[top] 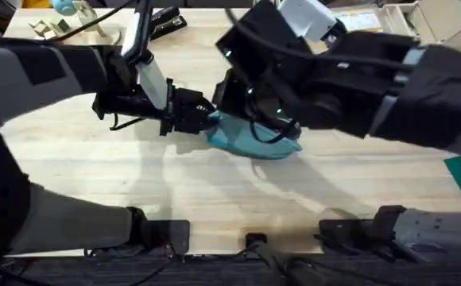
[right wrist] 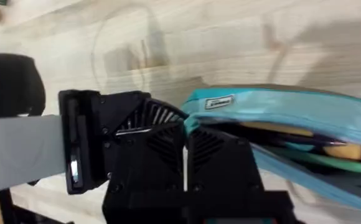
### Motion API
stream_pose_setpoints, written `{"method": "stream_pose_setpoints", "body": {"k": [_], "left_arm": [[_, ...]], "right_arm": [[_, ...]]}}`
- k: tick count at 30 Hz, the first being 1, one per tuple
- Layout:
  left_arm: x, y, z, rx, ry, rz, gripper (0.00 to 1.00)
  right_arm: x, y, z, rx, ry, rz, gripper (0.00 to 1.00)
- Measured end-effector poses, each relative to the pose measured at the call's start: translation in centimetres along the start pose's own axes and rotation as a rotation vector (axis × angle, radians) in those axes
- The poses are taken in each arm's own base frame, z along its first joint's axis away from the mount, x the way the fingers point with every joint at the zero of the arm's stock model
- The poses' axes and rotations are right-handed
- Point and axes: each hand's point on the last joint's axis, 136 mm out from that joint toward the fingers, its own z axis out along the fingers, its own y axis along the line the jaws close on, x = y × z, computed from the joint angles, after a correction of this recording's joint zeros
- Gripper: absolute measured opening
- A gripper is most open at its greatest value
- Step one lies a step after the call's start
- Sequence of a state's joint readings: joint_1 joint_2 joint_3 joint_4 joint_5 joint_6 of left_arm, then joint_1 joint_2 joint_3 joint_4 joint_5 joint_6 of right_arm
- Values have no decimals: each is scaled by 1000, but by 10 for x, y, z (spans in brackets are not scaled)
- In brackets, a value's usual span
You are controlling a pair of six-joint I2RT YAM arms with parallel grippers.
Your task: Unzip the bag, pick up the pens from the table one at a time and place them inside, then zip the bag closed.
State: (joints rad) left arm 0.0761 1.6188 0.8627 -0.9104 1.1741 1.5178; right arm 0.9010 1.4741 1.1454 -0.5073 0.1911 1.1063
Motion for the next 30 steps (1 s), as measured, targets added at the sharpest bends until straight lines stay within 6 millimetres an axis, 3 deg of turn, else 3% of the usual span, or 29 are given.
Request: {"method": "stream_pose_setpoints", "body": {"k": [6, 15, 17, 18, 30], "left_arm": [[-1, 1, 0, -2, -11, 3, 44], [-3, 0, 1, 5, -16, 2, 43], [-3, -1, 1, 6, -16, 1, 43], [-3, -1, 2, 8, -16, 0, 46], [-2, -2, 3, 12, -7, 1, 47]], "right_arm": [[-27, -32, -10, 69, -14, 36, 30], [-43, -76, -15, 171, 28, 86, 31], [-48, -90, -17, 207, 34, 97, 31], [-57, -108, -21, 246, 37, 121, 31], [-100, -197, -43, 427, 8, 250, 33]]}}
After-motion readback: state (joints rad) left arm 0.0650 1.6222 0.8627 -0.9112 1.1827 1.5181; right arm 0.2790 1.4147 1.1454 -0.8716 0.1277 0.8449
